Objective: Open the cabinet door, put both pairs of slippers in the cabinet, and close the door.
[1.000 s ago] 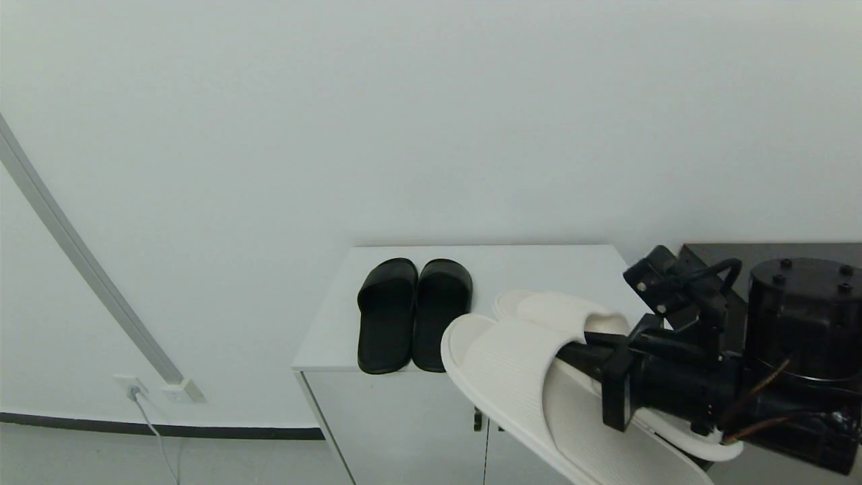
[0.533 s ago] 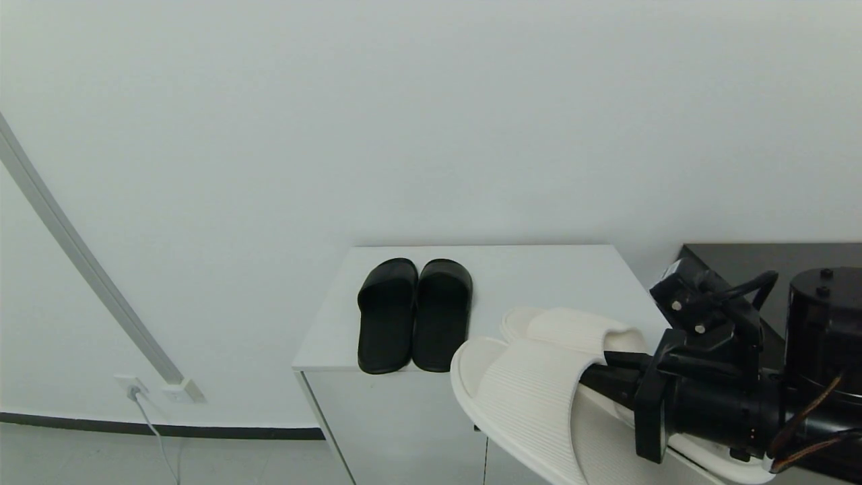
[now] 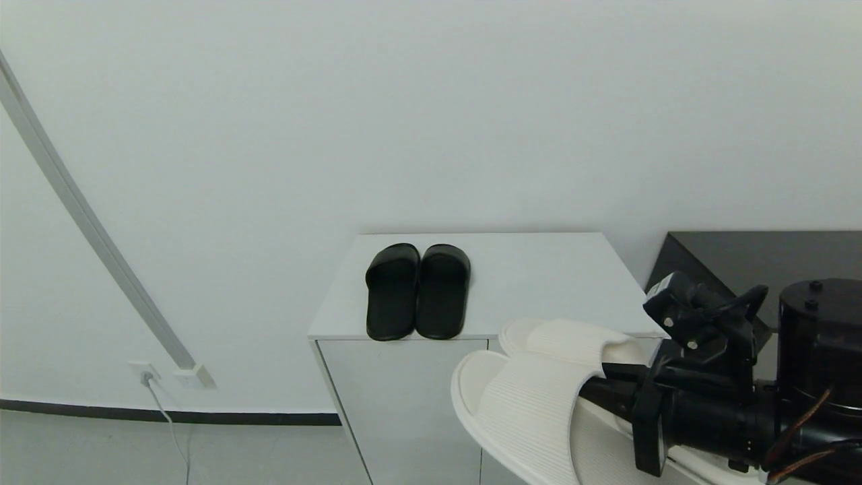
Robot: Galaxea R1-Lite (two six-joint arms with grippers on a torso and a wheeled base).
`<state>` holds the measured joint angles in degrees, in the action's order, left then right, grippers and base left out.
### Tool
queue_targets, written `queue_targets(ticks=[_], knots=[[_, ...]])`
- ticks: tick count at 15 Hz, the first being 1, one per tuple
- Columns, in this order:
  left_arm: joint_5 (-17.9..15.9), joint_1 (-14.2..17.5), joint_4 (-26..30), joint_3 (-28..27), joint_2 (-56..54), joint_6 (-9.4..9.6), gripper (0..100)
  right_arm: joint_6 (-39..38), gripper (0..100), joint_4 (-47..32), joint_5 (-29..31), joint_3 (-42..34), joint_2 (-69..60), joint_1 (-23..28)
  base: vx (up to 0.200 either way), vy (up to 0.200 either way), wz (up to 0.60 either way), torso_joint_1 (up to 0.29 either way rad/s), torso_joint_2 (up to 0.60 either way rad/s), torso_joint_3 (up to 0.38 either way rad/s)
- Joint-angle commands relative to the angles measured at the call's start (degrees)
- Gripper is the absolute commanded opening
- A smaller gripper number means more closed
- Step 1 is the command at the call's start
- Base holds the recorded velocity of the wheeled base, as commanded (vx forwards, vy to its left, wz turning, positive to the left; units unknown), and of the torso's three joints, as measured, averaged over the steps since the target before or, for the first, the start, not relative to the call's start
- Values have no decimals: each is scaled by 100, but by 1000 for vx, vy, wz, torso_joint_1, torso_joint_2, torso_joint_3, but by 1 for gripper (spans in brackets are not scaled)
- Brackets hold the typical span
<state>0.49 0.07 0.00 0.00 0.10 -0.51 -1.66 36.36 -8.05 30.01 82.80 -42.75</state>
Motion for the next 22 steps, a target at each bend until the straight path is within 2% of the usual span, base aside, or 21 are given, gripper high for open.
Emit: queue_targets(ticks=[1, 10, 22], knots=[[-5, 1, 0, 0, -1, -2, 0, -1, 0, 11, -4, -22, 26, -14, 0, 0, 0, 0, 0, 0], [4, 1, 0, 0, -1, -2, 0, 25, 0, 11, -4, -92, 17, -31, 0, 0, 0, -9, 22, 11], [-14, 1, 0, 0, -1, -2, 0, 113, 0, 20, -13, -189, -18, -67, 0, 0, 0, -178, 410, 231]])
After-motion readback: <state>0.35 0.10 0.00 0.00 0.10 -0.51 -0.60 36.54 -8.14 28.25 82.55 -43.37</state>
